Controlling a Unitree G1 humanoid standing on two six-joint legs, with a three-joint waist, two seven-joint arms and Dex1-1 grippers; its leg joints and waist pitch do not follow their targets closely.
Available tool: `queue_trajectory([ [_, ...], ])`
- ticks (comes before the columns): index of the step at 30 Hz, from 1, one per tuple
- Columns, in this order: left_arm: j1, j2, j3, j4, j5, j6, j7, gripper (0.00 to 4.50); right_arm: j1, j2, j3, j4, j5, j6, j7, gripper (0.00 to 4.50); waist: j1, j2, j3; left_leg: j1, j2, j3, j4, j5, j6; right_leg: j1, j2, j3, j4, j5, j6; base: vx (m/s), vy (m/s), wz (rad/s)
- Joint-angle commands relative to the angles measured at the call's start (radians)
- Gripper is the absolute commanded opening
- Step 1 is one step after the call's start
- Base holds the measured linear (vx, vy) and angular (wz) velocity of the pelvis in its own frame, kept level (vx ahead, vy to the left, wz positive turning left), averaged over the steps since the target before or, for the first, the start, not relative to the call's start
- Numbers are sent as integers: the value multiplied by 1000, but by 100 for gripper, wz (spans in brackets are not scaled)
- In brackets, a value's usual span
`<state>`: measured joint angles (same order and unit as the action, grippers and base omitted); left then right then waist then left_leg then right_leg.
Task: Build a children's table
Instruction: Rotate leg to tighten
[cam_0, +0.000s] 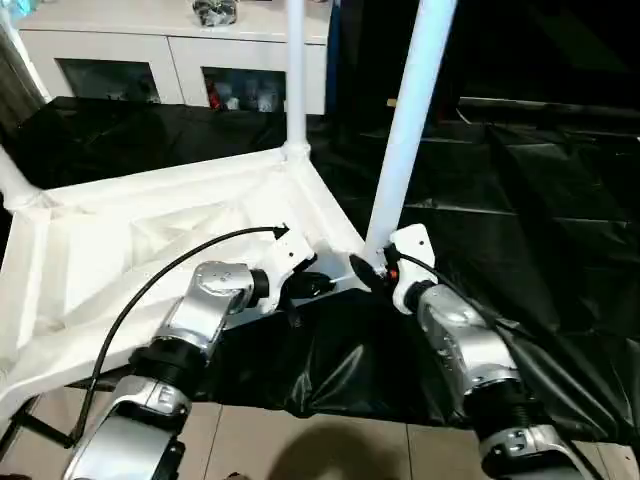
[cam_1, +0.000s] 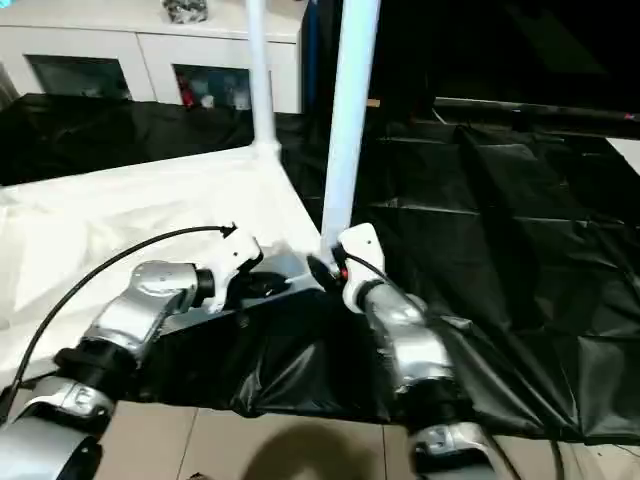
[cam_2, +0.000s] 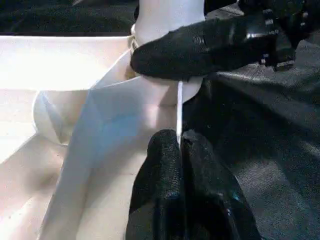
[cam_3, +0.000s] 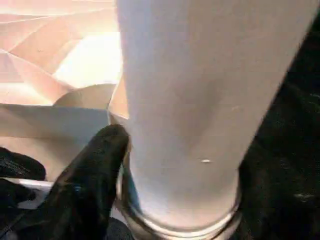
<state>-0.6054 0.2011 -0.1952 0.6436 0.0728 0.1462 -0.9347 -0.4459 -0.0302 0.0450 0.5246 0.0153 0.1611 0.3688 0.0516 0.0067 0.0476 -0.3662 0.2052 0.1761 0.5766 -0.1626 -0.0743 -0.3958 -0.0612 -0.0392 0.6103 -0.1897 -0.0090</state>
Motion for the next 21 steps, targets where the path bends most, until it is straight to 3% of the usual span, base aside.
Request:
queue_trajectory([
  [1, -44, -50, -37, -9, -29, -34, -2, 0, 13, 56, 109, -15, 30, 25, 124, 361, -2, 8, -59, 11, 17, -7, -68, -286, -9, 39, -62, 38, -83, -211, -185, 0, 0, 0],
  [5, -31, -10, -38, -18, -40, -65, -97, 0, 36, -25, 131, -58, 1, 20, 192, 409, -1, 9, -59, 9, 16, -6, -67, -279, 0, 46, -63, 38, -83, -195, -191, 0, 0, 0],
  [11, -14, 61, -51, -35, -61, -85, -243, 0, 69, -147, 142, -130, 25, 15, 359, 409, 2, 13, -60, 10, 19, -3, -63, -261, 18, 46, -60, 39, -77, -130, -219, 0, 0, 0],
  [17, -12, 117, -59, -41, -73, -101, -360, 0, 74, -235, 141, -162, 55, 6, 496, 409, 5, 12, -57, 12, 20, -3, -65, -286, 13, 45, -62, 37, -81, -200, -218, 0, 0, 0],
  [21, -5, 150, -66, -47, -98, -108, -430, 0, 97, -300, 179, -226, 81, 23, 622, 393, 13, 11, -60, 12, 23, -1, -62, -261, 24, 46, -60, 36, -74, -137, -233, 0, 0, 0],
])
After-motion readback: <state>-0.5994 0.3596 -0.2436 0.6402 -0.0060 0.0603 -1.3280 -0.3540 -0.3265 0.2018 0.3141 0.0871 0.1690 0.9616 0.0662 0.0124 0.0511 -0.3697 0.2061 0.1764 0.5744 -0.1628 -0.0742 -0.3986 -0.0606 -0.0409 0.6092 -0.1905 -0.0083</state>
